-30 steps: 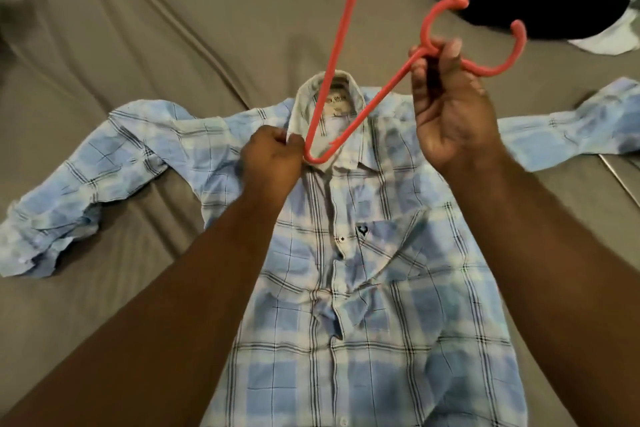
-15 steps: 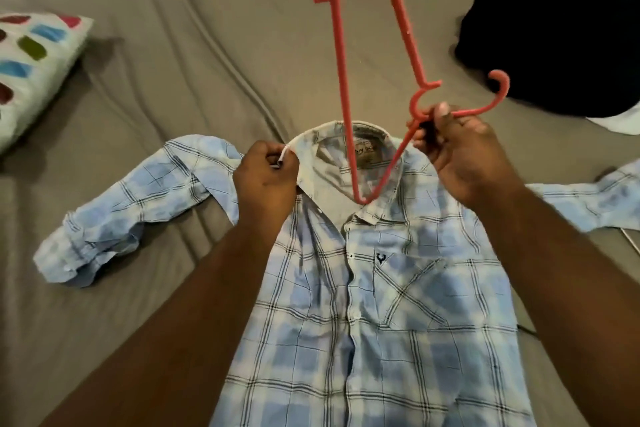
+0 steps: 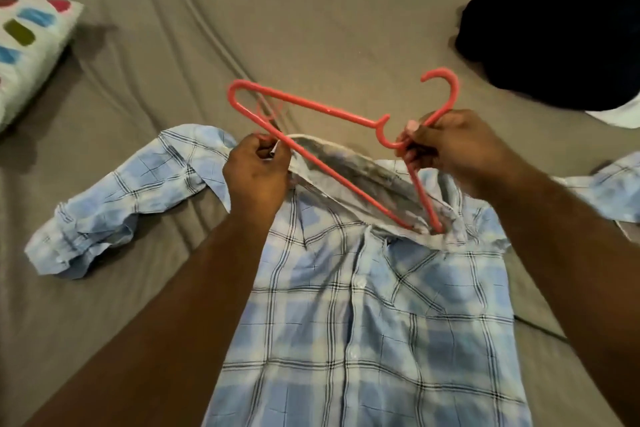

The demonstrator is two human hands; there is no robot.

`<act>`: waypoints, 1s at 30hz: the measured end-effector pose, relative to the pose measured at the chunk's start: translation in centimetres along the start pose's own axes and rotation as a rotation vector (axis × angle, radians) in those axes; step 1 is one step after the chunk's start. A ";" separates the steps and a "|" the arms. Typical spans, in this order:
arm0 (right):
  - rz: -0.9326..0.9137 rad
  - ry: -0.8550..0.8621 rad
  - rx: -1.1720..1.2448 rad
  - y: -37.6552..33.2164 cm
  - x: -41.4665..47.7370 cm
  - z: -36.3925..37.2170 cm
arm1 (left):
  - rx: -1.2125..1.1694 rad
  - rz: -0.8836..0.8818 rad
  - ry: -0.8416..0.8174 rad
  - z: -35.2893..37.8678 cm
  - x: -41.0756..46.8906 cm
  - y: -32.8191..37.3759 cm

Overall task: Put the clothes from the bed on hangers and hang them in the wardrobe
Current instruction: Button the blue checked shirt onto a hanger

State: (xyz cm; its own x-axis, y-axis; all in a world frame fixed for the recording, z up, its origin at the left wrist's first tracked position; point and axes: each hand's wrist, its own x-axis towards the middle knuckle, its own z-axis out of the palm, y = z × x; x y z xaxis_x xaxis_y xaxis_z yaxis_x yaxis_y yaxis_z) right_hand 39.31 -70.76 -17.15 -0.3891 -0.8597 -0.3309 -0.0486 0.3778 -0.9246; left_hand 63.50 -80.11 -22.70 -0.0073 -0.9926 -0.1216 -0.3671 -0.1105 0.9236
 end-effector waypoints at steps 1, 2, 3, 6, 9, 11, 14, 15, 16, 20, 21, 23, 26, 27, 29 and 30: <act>0.001 0.010 0.091 0.5 -0.1 0.8 | -0.038 -0.033 -0.038 0.2 -0.1 0.1; 0.003 0.029 0.188 0.8 -0.1 1.5 | -0.072 -0.047 -0.066 0.4 -0.2 0.3; 0.008 0.055 0.277 0.9 0.0 2.1 | -0.098 -0.052 -0.080 0.5 -0.2 0.3; 0.050 0.129 0.533 0.8 0.5 2.8 | -0.190 -0.044 -0.096 0.8 -0.5 0.7; 0.047 0.179 0.713 0.4 1.0 2.9 | -0.247 -0.050 -0.124 1.0 -0.9 1.4; 0.062 0.165 0.653 0.8 1.0 3.3 | -0.299 -0.072 -0.117 1.0 -1.1 1.9; 0.147 0.112 0.495 2.8 0.4 3.0 | -0.355 -0.115 -0.043 0.5 -0.4 2.4; 0.157 0.099 0.439 3.3 0.2 2.5 | -0.345 -0.117 -0.019 0.2 -0.1 2.4; 0.156 0.082 0.381 3.6 0.0 1.8 | -0.323 -0.112 -0.006 -0.1 0.2 2.4; 0.091 0.017 0.231 3.1 -0.8 -1.0 | -0.114 -0.055 -0.003 -0.6 0.6 1.4; 0.076 0.008 0.197 3.0 -0.9 -1.6 | -0.100 -0.067 0.009 -0.7 0.6 1.1; 0.060 0.014 0.120 3.0 -1.1 -2.6 | -0.111 -0.113 0.075 -1.1 1.0 0.6; 0.071 0.005 -0.055 3.7 -1.6 -3.9 | -0.191 -0.139 0.115 -1.7 1.5 0.5; 0.079 -0.007 -0.152 4.0 -1.8 -4.1 | -0.214 -0.132 0.107 -1.8 1.6 0.6; 0.101 -0.018 -0.336 4.3 -2.0 -4.0 | -0.179 -0.075 0.077 -1.7 1.5 0.9; 0.105 -0.008 -0.397 4.3 -2.0 -3.7 | -0.127 -0.021 0.055 -1.7 1.4 1.2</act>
State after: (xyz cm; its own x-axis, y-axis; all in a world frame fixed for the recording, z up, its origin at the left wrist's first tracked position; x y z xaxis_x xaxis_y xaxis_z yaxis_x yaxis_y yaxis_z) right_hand 36.48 -66.14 -19.78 -0.4041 -0.8111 -0.4228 -0.3602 0.5660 -0.7416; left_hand 64.61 -81.70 -21.20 0.0515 -0.9909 -0.1247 -0.2463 -0.1336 0.9599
